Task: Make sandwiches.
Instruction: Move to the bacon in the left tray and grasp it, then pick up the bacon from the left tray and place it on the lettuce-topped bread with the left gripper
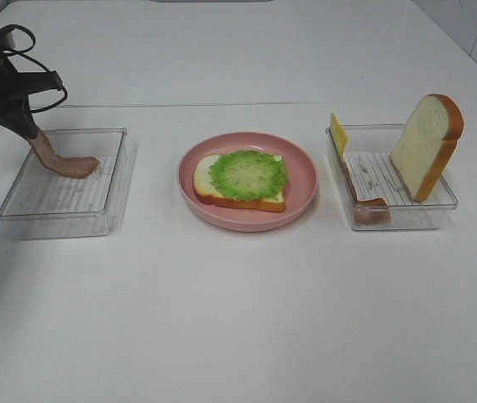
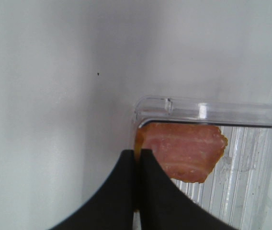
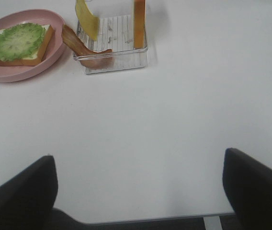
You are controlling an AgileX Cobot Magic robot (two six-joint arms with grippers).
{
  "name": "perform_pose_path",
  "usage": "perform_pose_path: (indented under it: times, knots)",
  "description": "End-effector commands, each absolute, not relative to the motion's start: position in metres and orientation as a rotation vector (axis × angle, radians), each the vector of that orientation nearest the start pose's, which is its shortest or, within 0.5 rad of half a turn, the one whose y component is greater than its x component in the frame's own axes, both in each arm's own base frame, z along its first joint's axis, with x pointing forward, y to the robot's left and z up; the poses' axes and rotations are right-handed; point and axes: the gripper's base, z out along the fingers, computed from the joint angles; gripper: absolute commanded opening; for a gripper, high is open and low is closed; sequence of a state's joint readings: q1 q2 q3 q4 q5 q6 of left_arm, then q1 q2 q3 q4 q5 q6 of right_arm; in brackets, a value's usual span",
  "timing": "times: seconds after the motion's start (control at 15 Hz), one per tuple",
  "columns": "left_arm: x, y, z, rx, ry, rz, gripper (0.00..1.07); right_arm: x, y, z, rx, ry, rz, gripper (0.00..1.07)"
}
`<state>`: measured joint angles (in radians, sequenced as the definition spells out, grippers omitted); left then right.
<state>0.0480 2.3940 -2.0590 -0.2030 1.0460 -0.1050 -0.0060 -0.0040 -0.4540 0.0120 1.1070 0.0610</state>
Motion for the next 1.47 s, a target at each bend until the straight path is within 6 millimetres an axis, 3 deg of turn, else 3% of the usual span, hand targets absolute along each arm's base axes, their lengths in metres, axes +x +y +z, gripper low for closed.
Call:
perform_pose_path:
  times: [0.07, 0.47, 0.53, 0.73, 0.8, 0.93, 1.0, 1.07, 1.13, 1.27, 1.47]
  knots:
    - [0.508, 0.007, 0.166, -0.339, 2.823, -0.295, 0.0, -0.006, 0.001, 0.26, 0.069, 2.096, 0.045, 0.89]
    - [0.504, -0.007, 0.211, -0.315, 2.793, -0.446, 0.0, -0.006, 0.001, 0.26, 0.069, 2.096, 0.045, 0.89]
    - [0.504, -0.027, 0.226, -0.245, 2.802, -0.474, 0.0, -0.006, 0.001, 0.26, 0.069, 2.096, 0.045, 0.89]
    - [0.503, -0.061, 0.24, -0.17, 2.775, -0.524, 0.0, -0.006, 0.001, 0.26, 0.069, 2.096, 0.045, 0.89]
    - [0.501, -0.1, 0.253, -0.076, 2.729, -0.577, 0.0, -0.006, 0.001, 0.26, 0.069, 2.096, 0.045, 0.89]
    - [0.497, -0.126, 0.262, -0.037, 2.698, -0.604, 0.0, -0.006, 0.001, 0.26, 0.069, 2.096, 0.045, 0.89]
    - [0.496, -0.134, 0.264, -0.028, 2.689, -0.613, 0.0, -0.006, 0.001, 0.26, 0.069, 2.096, 0.045, 0.89]
    - [0.49, -0.168, 0.269, 0.02, 2.644, -0.704, 0.0, -0.006, 0.001, 0.26, 0.069, 2.096, 0.045, 0.89]
    - [0.489, -0.175, 0.27, 0.027, 2.63, -0.728, 0.0, -0.006, 0.001, 0.26, 0.069, 2.096, 0.045, 0.89]
    - [0.483, -0.214, 0.274, 0.053, 2.533, -0.85, 0.0, -0.006, 0.001, 0.26, 0.069, 2.096, 0.045, 0.89]
    - [0.482, -0.242, 0.274, 0.023, 2.446, -0.987, 0.0, -0.006, 0.001, 0.26, 0.069, 2.096, 0.045, 0.89]
